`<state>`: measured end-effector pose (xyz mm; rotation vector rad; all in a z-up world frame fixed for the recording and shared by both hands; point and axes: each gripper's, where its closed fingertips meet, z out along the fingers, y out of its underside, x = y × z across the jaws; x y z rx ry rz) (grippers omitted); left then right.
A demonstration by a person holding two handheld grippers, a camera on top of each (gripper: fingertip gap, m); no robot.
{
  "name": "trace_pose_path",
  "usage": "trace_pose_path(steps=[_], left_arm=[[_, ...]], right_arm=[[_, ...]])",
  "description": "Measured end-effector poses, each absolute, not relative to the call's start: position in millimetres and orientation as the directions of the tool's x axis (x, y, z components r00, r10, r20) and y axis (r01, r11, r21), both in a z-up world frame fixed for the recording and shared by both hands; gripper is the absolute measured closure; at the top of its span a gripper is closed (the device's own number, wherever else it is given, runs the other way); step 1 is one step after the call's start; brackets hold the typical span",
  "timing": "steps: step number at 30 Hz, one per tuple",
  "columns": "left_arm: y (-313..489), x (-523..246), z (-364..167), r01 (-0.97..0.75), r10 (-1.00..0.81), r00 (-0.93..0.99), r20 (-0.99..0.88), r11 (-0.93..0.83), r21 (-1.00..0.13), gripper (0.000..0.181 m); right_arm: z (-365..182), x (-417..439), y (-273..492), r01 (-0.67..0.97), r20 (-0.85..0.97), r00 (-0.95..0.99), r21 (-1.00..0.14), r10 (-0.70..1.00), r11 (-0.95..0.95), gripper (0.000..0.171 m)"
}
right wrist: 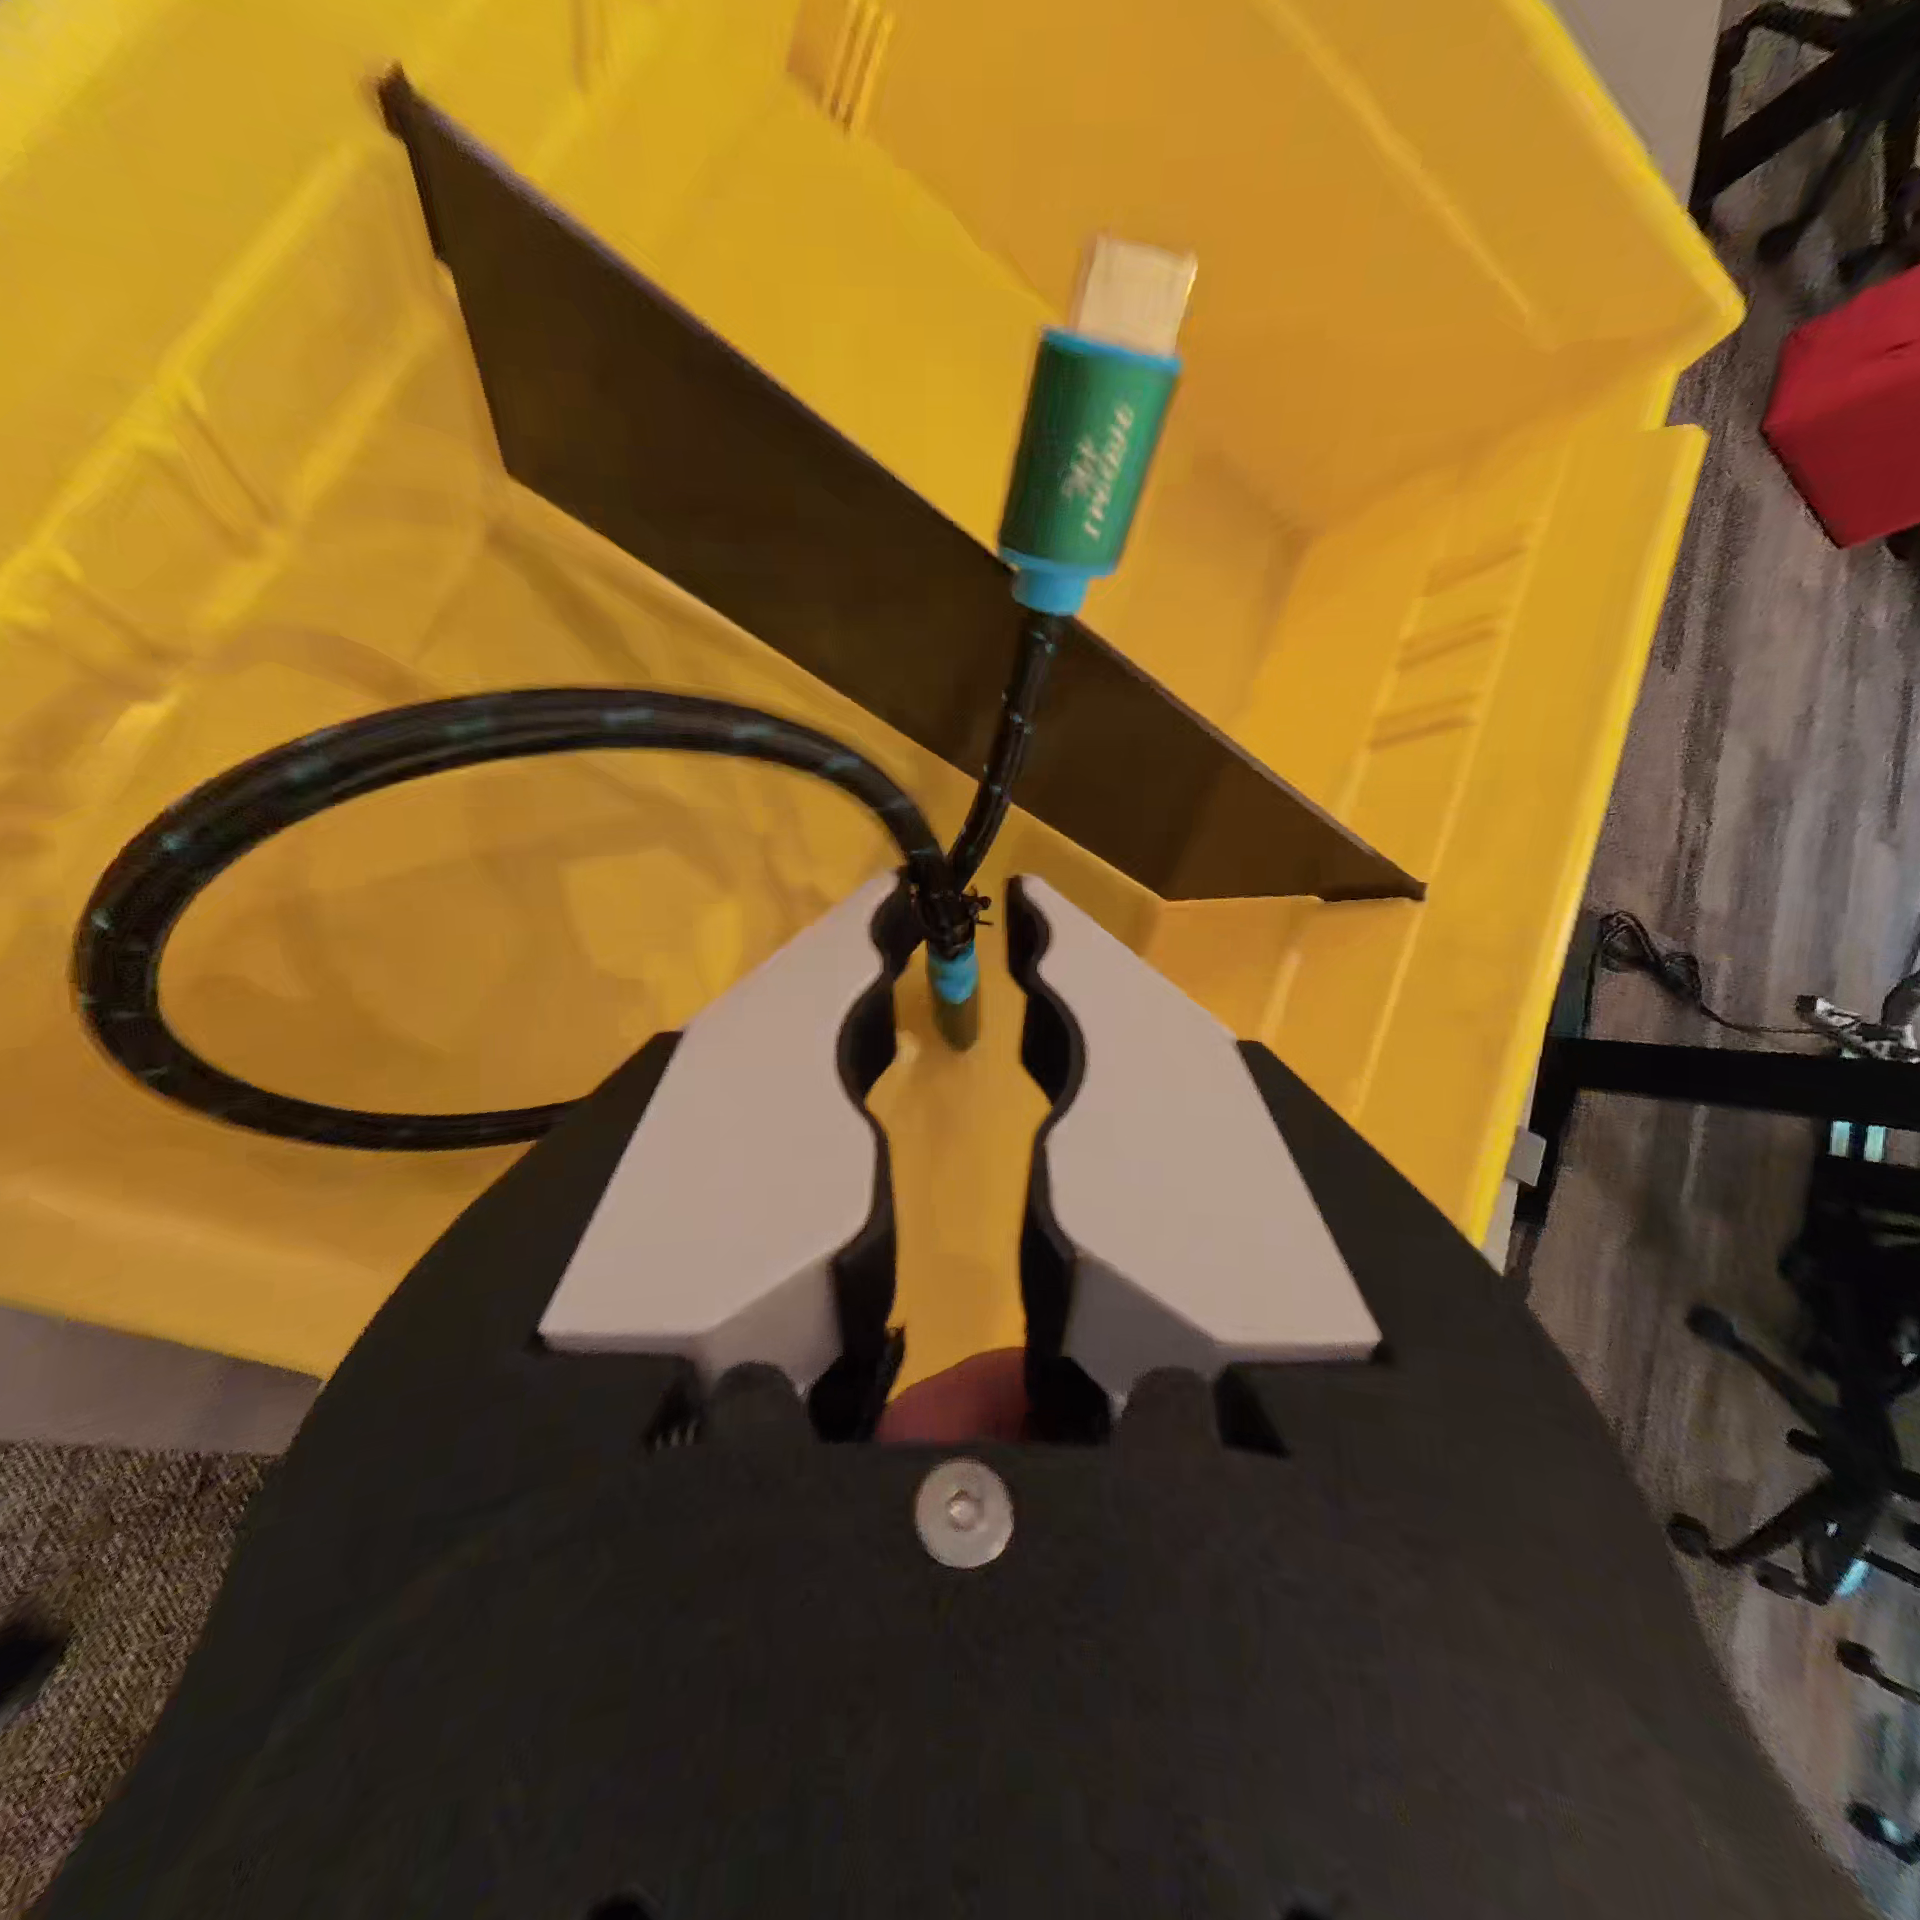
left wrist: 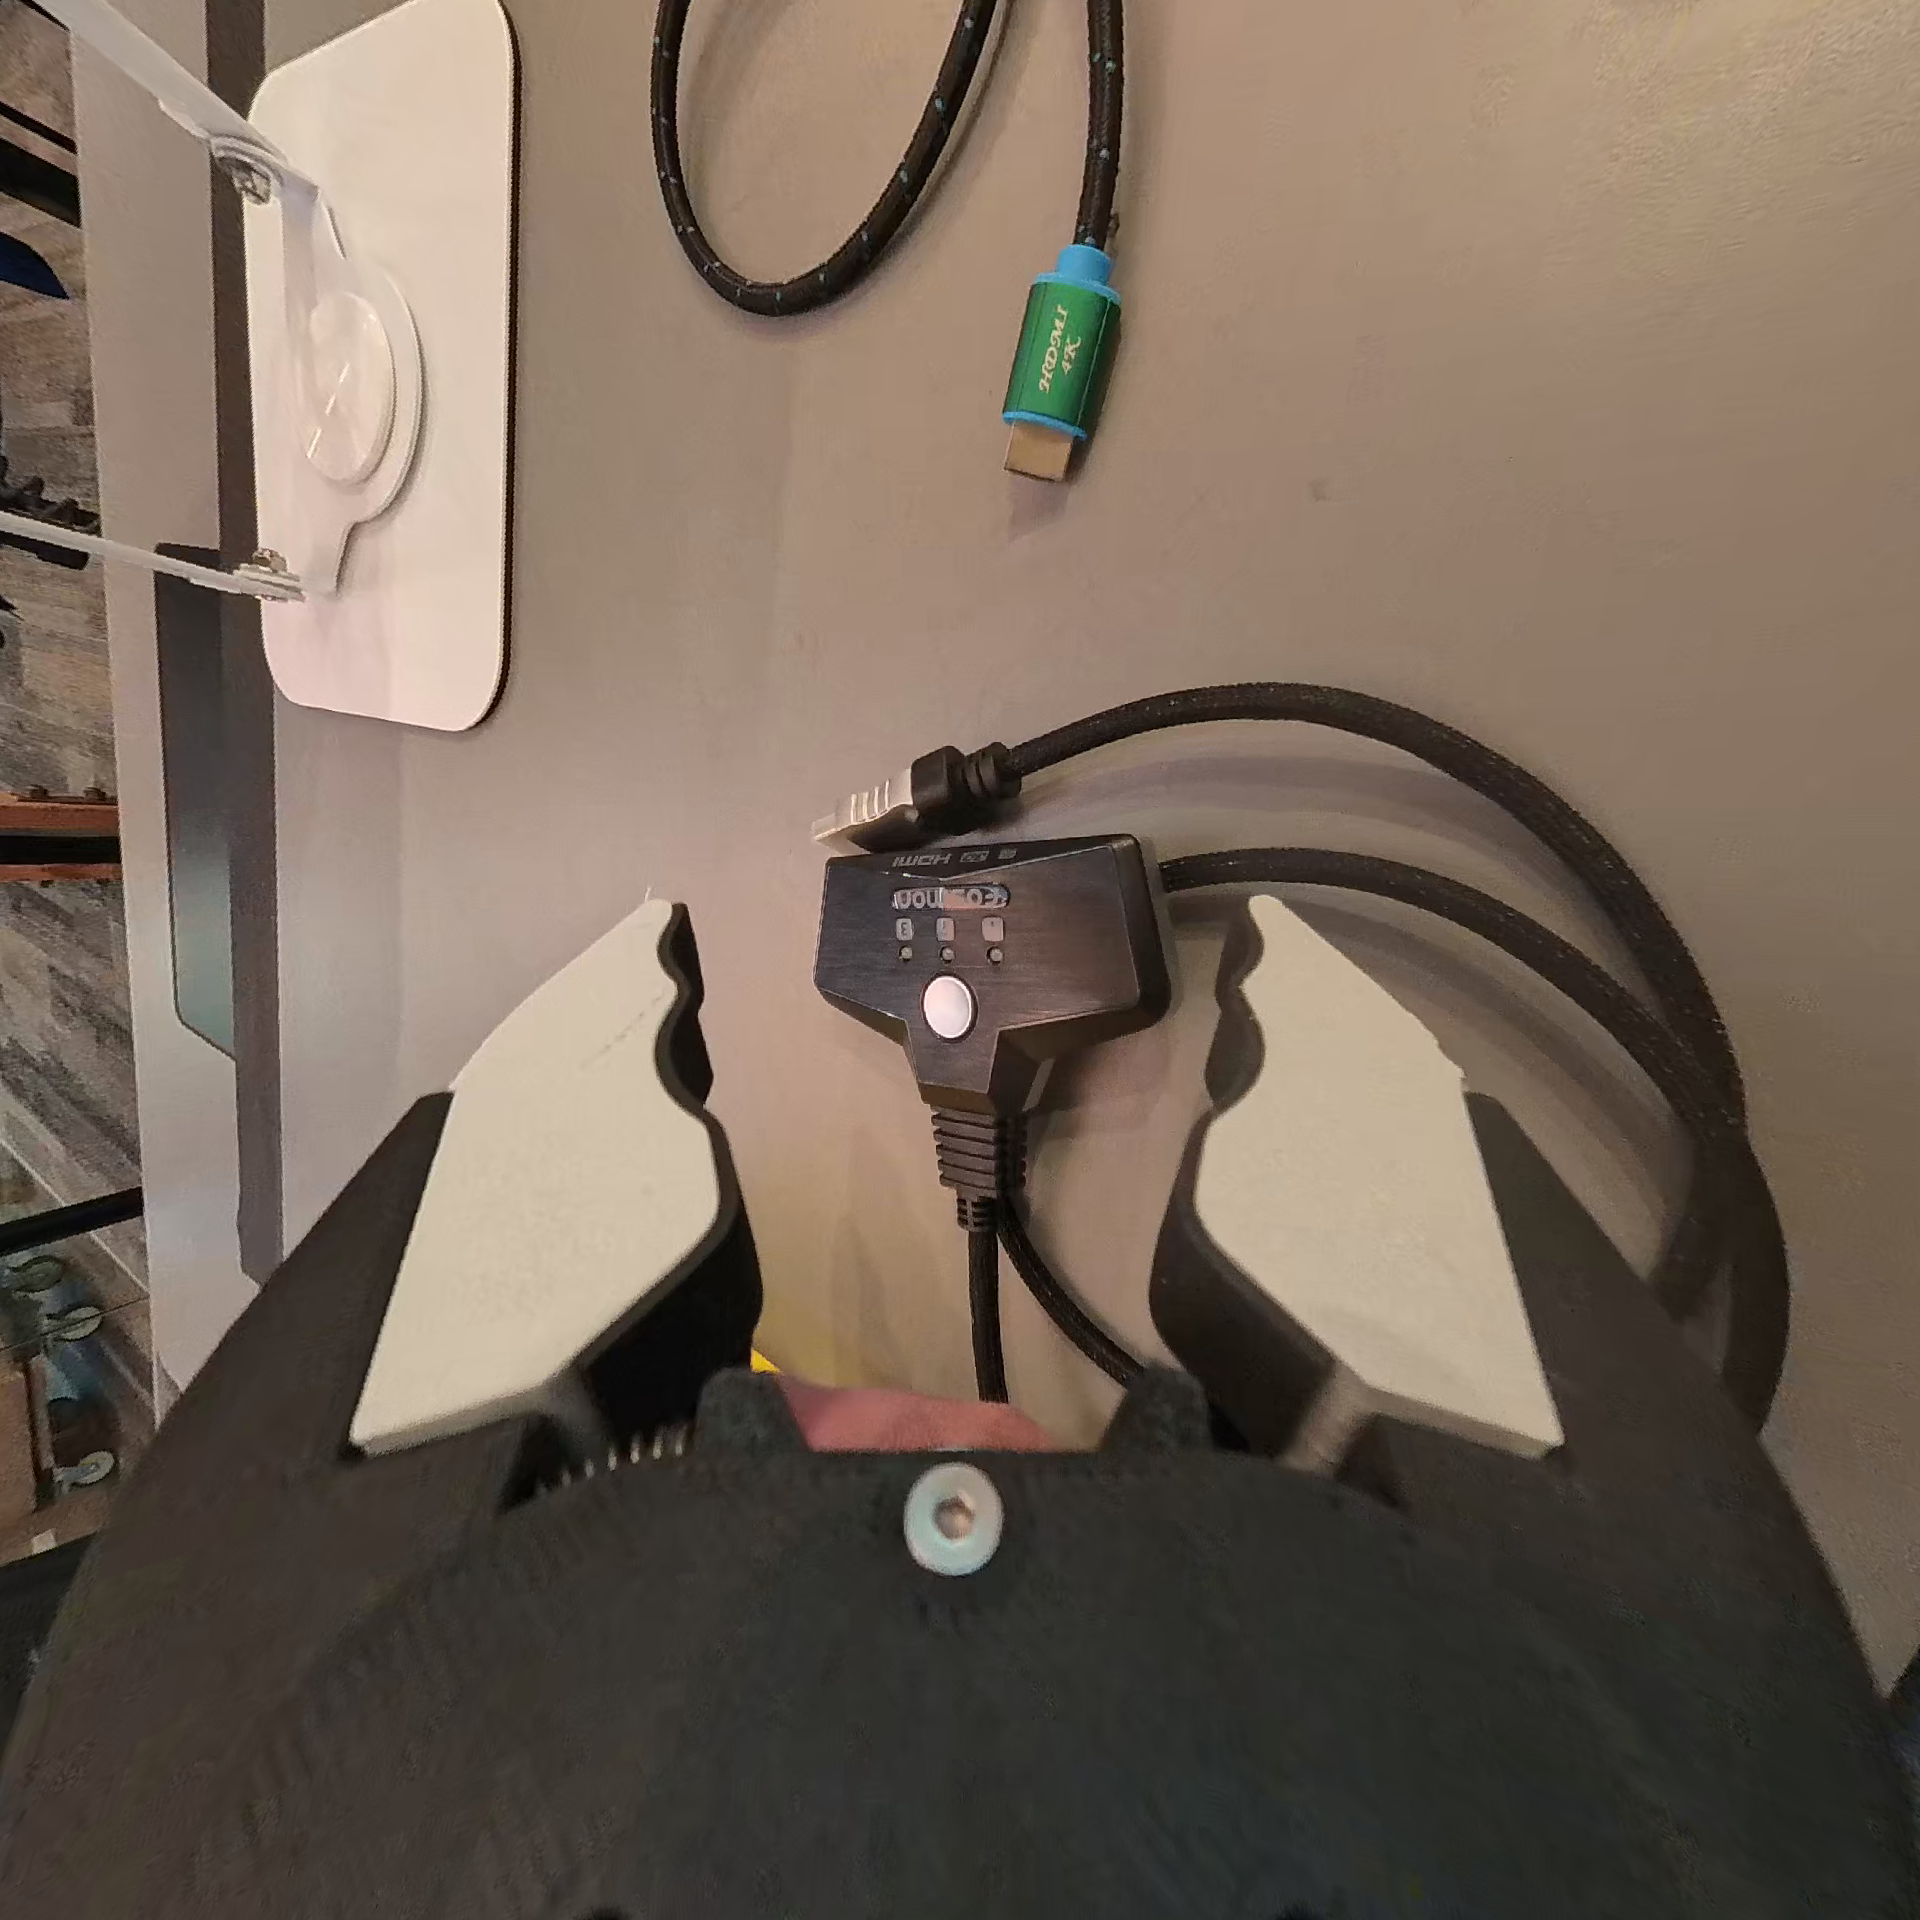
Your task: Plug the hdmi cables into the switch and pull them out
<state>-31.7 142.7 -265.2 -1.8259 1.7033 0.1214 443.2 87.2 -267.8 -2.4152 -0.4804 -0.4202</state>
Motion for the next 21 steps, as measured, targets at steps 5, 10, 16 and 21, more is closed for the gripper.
trace_pose_path(steps=[5, 10, 16, 21], left_arm=[[142.2, -33.3, -266.9, -0.929, -0.869, 0.154, -0.47, 0.034, -0.367, 0.087], [144.2, -35.5, -269.4, -0.932, -0.871, 0.155, -0.465, 0.027, -0.362, 0.087], [144.7, -43.8, -263.6, -0.938, -0.866, 0.156, -0.475, 0.021, -0.346, 0.087], [145.8, -59.0, -261.2, -0.95, -0.876, 0.161, -0.455, -0.012, -0.313, 0.083]], right_arm=[[-230.4, 434.3, 90.3, 0.491, 0.459, 0.855, -0.567, 0.241, -0.661, 0.15], [-173.5, 329.4, 113.3, 0.652, 0.497, 0.756, -0.631, 0.425, -0.421, 0.151], [-225.9, 168.1, 148.7, 0.838, 0.485, 0.492, -0.488, 0.723, -0.243, 0.141], [-309.0, 131.3, 176.0, 0.873, 0.341, 0.449, -0.365, 0.826, -0.323, 0.117]])
